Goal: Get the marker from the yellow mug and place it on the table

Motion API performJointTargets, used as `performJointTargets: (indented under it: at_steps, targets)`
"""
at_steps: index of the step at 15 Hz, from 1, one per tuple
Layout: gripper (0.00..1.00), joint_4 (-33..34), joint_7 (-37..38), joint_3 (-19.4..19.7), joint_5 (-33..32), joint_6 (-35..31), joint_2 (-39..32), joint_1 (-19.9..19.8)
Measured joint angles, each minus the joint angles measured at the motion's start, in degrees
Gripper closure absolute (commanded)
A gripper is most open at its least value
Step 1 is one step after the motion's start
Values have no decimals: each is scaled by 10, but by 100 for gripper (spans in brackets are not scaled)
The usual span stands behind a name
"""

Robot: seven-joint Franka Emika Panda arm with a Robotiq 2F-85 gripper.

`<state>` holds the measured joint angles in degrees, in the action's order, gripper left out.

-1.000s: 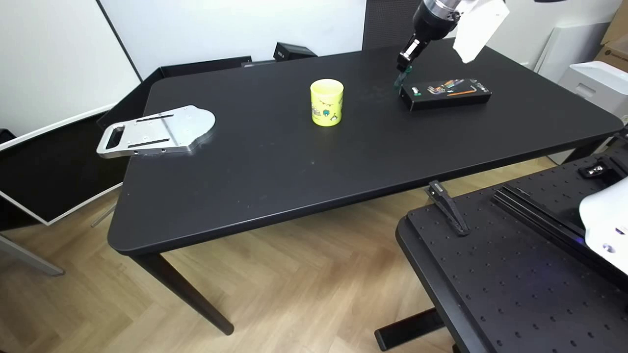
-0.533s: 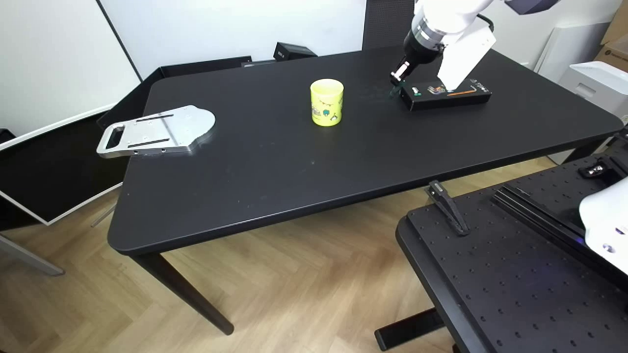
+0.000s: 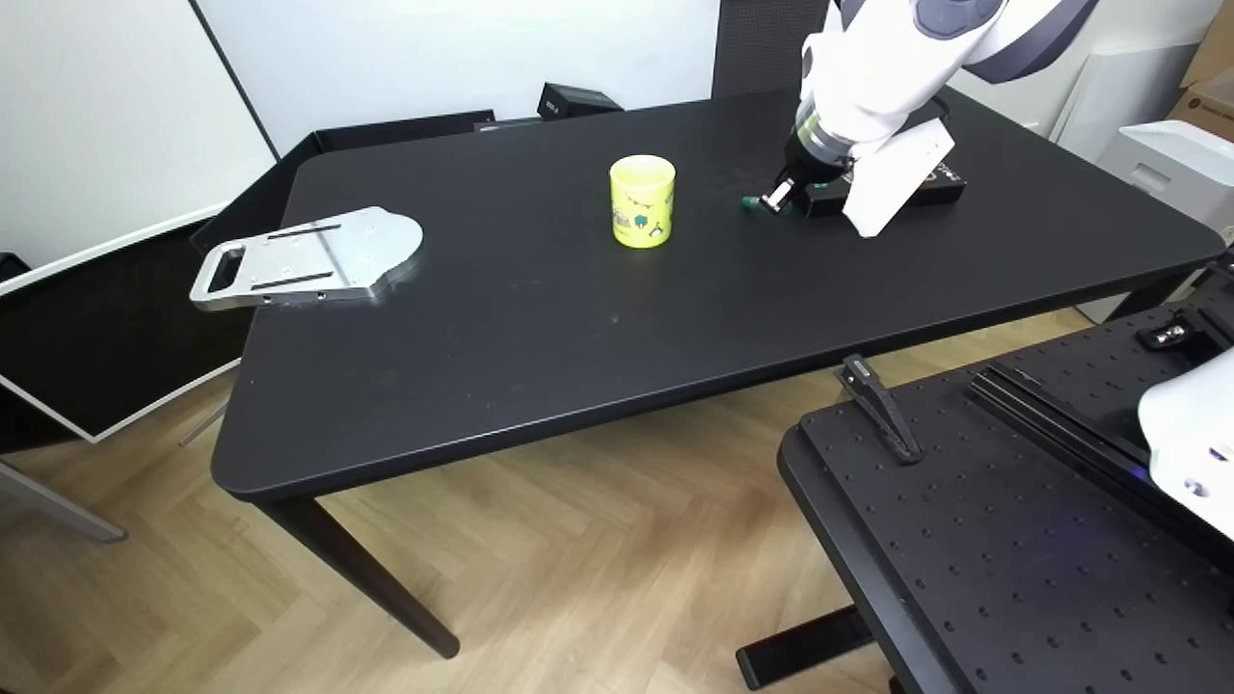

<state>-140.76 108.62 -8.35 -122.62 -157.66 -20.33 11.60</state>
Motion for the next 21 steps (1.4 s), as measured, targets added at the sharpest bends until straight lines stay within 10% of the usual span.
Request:
performJointTargets:
  at_steps: [12,13,21]
  targets:
    - [94,27,-224,5,210,-117,-63,-66]
    - [53,27,-245,7,232,-120,-63,-66]
    - [6,23,-417,0,416,-126,-64,-67]
